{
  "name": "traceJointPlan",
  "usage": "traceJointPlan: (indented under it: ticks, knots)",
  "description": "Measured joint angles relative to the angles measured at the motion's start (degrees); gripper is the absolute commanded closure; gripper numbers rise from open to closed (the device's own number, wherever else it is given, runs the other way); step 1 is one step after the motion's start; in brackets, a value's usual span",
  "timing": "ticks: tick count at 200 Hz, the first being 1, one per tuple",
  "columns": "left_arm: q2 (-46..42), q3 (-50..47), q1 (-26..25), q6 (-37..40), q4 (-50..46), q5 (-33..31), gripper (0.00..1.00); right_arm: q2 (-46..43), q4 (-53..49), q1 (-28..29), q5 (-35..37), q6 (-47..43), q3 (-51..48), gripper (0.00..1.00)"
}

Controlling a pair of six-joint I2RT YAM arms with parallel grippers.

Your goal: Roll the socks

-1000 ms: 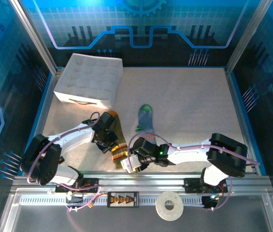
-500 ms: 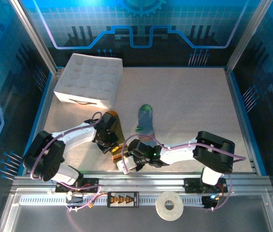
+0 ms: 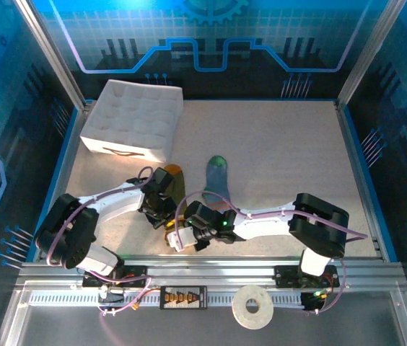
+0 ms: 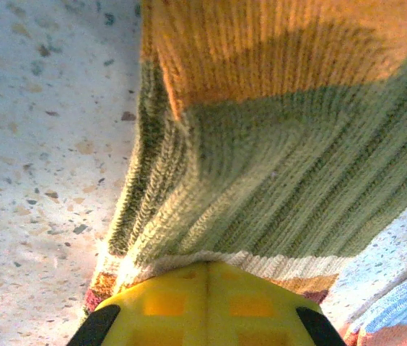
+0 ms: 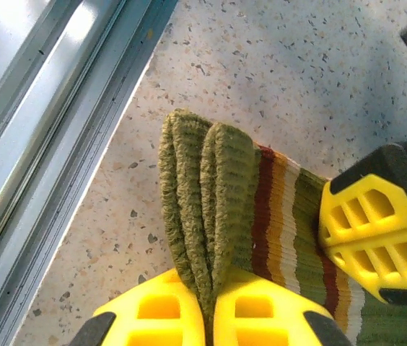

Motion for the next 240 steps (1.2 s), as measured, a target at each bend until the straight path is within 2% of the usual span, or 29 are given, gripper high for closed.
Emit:
traceJointPlan:
  ticks: [38, 73, 134, 188, 240]
  knots:
    - [-1.8, 0.1, 0.2, 0.0, -1.1, -1.6, 0.97, 0.0, -4.4, -3.4, -7.1, 5.2, 3.1, 1.00]
    - [-7.6, 0.2, 1.8, -0.5, -4.3, -3.7, 0.83, 0.6, -8.0, -5.7, -12.7, 9.4, 5.1, 1.00]
    - [-21.3, 0.0, 5.2, -0.7, -9.7, -5.1, 0.82, 6.1, -13.3, -8.4, -19.7, 15.3, 9.9, 1.00]
    - [-30.2, -7.2, 5.3, -2.4, -8.7, 0.8, 0.84, 11.6, -15.1, -10.7, -24.1, 22.5, 13.9, 1.00]
    - [-34.4, -10.5, 5.2, -4.8, -7.7, 6.3, 0.87, 15.0, -15.3, -12.4, -28.2, 29.2, 15.4, 1.00]
